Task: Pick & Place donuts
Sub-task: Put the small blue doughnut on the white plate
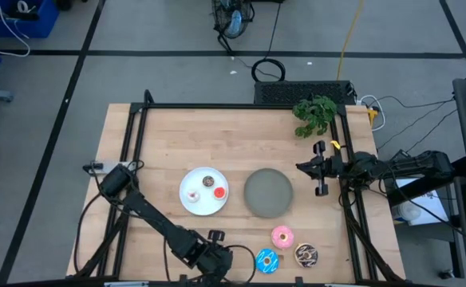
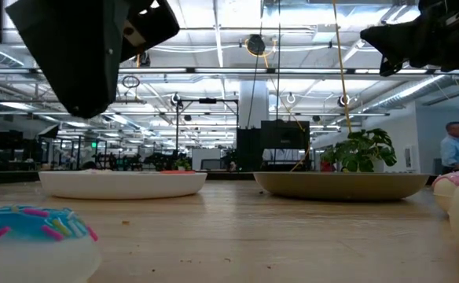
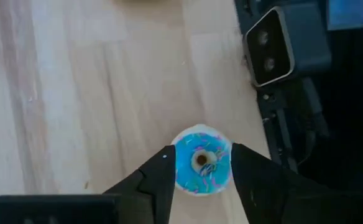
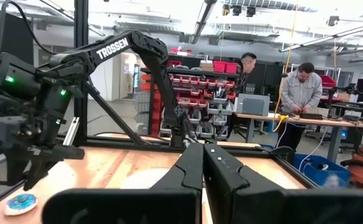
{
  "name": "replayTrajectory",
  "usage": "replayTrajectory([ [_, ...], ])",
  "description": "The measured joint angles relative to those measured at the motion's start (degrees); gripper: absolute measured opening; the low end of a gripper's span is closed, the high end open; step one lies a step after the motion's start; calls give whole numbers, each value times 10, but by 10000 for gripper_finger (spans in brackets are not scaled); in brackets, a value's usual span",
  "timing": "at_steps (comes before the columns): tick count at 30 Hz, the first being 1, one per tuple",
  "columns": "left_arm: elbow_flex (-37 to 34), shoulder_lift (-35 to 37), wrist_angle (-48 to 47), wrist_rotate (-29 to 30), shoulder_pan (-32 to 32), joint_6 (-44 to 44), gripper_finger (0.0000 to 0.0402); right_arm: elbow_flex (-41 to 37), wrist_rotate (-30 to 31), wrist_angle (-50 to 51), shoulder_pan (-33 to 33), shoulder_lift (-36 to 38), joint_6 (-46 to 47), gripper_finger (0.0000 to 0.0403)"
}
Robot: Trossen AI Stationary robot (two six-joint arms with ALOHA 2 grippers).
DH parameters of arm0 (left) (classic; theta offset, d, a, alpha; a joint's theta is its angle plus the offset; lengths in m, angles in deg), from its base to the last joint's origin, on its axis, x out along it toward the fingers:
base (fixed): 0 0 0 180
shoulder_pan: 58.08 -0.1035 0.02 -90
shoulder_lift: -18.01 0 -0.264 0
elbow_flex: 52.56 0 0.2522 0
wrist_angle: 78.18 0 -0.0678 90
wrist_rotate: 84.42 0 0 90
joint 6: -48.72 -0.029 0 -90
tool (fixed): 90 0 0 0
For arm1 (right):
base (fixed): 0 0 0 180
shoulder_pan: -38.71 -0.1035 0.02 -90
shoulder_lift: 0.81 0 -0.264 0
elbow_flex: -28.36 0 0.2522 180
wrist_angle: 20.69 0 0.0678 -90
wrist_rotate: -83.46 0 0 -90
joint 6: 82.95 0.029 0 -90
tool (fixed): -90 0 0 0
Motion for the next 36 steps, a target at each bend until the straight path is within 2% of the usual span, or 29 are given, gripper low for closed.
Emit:
replayTrajectory([
  [11,0,-21,2,-1,-1,-22,195,0,2,-4,0,0,-9,0],
  [22,-25,-19,15,5,-1,-26,198,0,2,-8,0,0,-10,0],
  [30,-89,-18,135,-35,-13,-17,198,0,2,-8,0,0,-15,0],
  [36,-103,-16,151,-53,-21,-12,198,0,2,-8,0,0,-15,0],
])
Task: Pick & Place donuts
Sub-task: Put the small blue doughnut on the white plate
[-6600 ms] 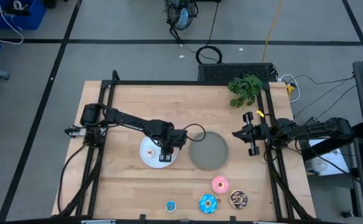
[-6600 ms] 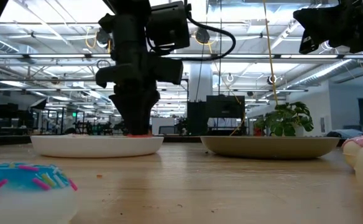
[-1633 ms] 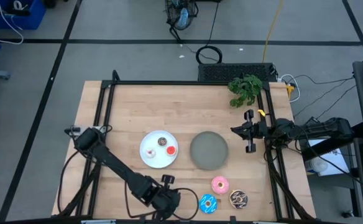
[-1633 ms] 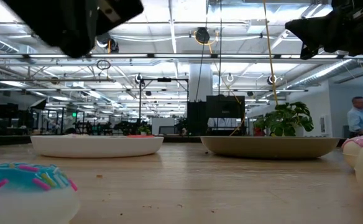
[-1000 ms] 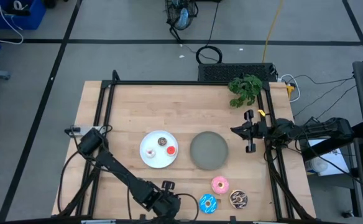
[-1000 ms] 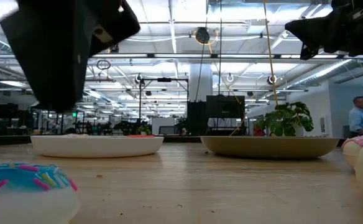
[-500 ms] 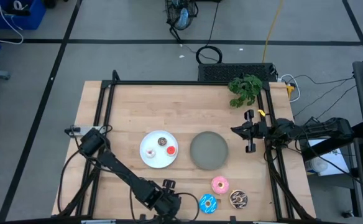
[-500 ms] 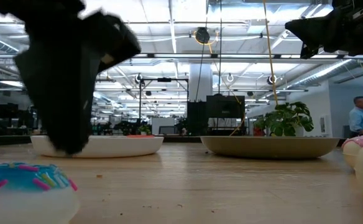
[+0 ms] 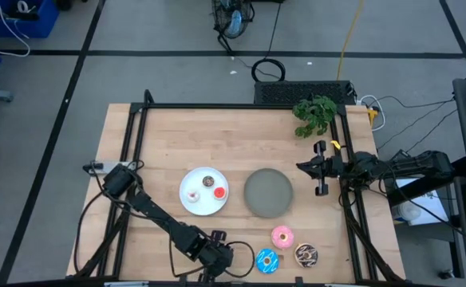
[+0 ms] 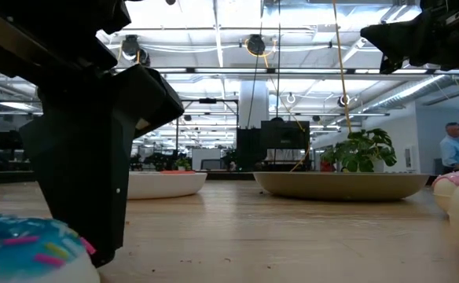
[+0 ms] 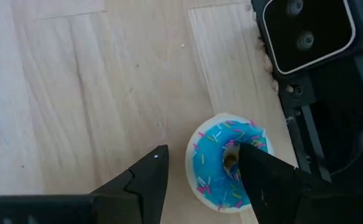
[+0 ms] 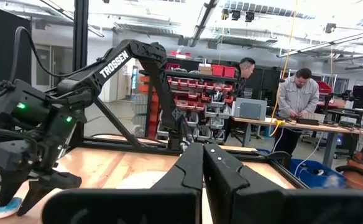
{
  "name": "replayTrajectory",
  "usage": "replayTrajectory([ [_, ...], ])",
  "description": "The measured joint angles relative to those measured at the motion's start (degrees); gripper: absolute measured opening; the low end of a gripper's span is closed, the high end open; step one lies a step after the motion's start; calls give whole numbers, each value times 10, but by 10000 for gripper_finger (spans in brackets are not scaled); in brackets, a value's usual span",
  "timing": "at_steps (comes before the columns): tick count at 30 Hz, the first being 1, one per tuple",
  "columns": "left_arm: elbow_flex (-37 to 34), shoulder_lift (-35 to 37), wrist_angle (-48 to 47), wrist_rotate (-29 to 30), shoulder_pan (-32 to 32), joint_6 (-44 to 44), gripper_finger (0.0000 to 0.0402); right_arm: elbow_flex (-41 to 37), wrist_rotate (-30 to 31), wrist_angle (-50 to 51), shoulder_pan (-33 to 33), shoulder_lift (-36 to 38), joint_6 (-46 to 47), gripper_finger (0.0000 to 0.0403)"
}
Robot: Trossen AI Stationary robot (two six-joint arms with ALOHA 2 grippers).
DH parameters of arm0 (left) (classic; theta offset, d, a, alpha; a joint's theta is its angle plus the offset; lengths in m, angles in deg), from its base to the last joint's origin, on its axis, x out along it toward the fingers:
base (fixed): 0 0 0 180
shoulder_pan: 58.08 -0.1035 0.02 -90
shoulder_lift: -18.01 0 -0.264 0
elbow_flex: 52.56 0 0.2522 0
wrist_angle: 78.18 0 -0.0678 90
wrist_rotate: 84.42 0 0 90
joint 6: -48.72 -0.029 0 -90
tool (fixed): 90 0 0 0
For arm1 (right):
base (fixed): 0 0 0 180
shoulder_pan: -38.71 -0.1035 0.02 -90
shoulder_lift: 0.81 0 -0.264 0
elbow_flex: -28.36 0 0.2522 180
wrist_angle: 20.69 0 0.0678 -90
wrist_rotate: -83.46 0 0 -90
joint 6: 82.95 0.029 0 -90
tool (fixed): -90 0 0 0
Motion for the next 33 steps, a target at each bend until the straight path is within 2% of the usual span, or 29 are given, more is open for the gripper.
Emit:
replayTrajectory([
  [3,0,0,-13,-12,-1,13,183,0,0,0,0,0,0,0],
  [5,0,0,-30,-20,-3,29,159,0,0,0,0,0,0,0],
  [13,0,1,-54,-56,-14,15,17,0,0,0,0,0,-5,0],
  [17,17,-2,-79,-72,-18,-21,18,0,0,0,0,0,-5,0],
  [23,128,4,-246,-68,-25,-78,8,0,0,0,0,0,-4,0],
  [29,240,59,-381,-27,-25,-124,16,0,-1,0,0,0,-4,0],
  [33,280,126,-444,4,-32,-143,7,0,-2,1,0,0,-4,0],
])
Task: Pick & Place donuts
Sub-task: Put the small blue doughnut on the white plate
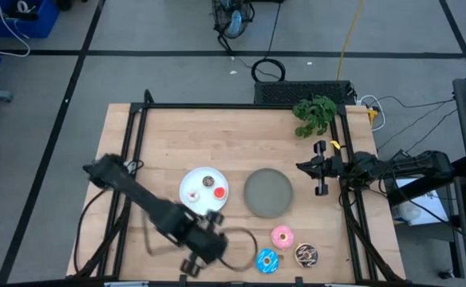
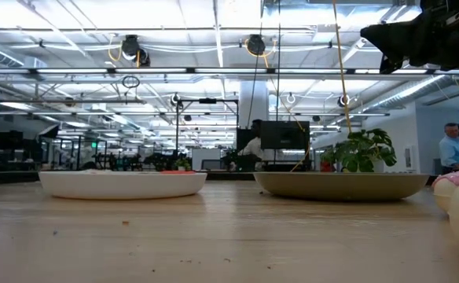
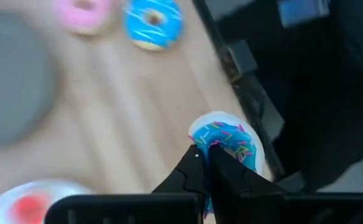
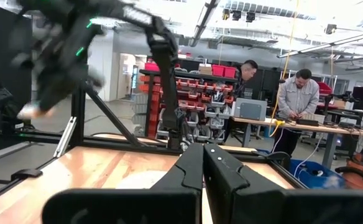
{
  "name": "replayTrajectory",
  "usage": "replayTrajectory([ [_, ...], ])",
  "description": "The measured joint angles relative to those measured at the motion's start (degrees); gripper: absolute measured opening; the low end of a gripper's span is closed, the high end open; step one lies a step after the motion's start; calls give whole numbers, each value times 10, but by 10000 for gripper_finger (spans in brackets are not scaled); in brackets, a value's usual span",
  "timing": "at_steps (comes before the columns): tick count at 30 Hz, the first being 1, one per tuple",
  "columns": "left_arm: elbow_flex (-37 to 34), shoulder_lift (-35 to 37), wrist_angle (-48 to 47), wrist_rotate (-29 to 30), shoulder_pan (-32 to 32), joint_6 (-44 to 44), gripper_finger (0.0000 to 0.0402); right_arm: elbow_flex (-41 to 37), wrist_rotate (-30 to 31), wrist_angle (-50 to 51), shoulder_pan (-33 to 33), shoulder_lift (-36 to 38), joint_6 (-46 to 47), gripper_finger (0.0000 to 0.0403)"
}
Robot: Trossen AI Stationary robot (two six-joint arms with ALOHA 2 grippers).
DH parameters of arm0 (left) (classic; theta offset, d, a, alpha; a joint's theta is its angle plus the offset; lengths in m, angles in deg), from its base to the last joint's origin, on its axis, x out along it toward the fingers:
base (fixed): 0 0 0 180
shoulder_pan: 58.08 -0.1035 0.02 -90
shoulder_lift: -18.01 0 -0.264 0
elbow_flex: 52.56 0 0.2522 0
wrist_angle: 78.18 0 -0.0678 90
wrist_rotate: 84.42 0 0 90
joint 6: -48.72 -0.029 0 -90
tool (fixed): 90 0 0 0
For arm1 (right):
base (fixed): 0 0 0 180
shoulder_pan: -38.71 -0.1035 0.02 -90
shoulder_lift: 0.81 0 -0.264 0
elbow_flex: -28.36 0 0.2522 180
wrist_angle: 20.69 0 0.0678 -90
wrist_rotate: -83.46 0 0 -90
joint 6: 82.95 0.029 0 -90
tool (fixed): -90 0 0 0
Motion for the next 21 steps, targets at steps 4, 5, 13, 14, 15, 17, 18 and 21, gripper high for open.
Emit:
replayTrajectory([
  [4,-21,84,-61,71,-24,29,15,0,0,0,0,0,0,0],
  [5,-34,105,-64,92,-31,38,14,0,0,0,0,0,0,0],
  [13,-268,253,48,164,-75,74,14,0,0,0,0,0,0,0],
  [14,-303,263,74,161,-82,73,12,0,0,0,0,0,0,0],
  [15,-336,269,99,157,-89,73,9,0,0,-1,0,0,0,0],
  [17,-393,274,149,152,-103,72,7,0,0,-1,0,0,0,0],
  [18,-419,274,175,149,-109,73,8,0,0,-1,0,0,0,0],
  [21,-484,270,261,130,-127,60,16,0,0,-1,0,0,0,0],
])
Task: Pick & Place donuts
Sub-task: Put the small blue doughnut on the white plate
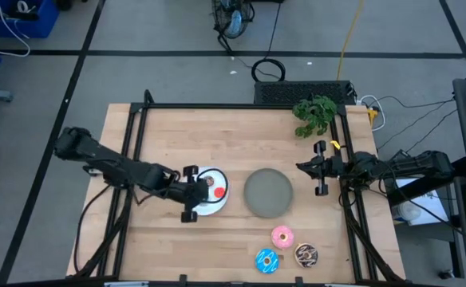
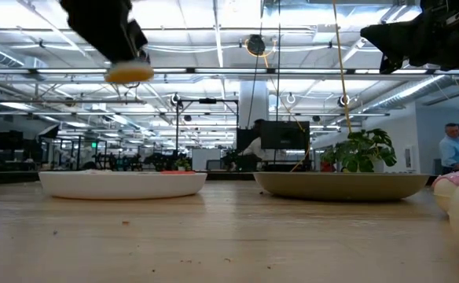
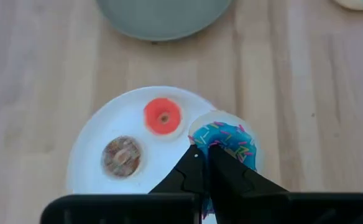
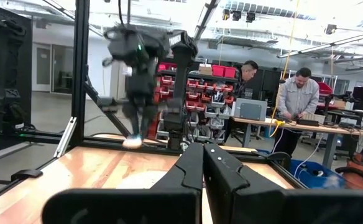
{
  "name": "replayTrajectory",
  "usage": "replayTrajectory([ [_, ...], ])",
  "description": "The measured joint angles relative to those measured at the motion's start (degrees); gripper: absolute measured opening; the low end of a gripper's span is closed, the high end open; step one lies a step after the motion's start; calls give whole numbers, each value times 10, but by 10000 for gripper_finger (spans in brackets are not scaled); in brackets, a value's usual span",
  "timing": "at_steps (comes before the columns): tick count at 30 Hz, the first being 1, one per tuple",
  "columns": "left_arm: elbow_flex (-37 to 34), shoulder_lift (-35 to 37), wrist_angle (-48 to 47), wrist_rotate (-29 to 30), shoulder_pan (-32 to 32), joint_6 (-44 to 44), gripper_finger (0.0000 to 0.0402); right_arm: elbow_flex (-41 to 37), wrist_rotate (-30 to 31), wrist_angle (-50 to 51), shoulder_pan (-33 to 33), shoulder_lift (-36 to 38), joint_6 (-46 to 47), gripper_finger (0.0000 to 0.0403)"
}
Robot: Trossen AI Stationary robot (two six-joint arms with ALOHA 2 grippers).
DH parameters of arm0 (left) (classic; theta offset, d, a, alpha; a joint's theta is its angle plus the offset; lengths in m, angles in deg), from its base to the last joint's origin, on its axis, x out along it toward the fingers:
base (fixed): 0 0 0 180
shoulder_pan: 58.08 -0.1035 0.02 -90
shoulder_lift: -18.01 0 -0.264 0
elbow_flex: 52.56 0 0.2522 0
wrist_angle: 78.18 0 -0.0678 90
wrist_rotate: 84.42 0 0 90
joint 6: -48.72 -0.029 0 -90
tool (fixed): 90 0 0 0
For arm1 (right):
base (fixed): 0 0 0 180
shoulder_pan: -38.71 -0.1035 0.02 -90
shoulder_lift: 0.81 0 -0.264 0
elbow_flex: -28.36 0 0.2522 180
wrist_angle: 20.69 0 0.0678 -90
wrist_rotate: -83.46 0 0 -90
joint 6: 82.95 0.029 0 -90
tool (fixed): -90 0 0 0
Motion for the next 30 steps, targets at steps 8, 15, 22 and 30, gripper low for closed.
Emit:
replayTrajectory([
  [8,-101,-31,124,-15,-45,24,16,0,0,-3,0,0,0,0],
  [15,-123,-96,160,-28,-52,37,7,0,0,-2,0,0,0,0],
  [22,-121,-153,180,-41,-53,33,22,0,0,-2,0,0,-10,0],
  [30,-95,-138,158,-67,-60,29,34,0,0,-2,0,0,-11,0],
])
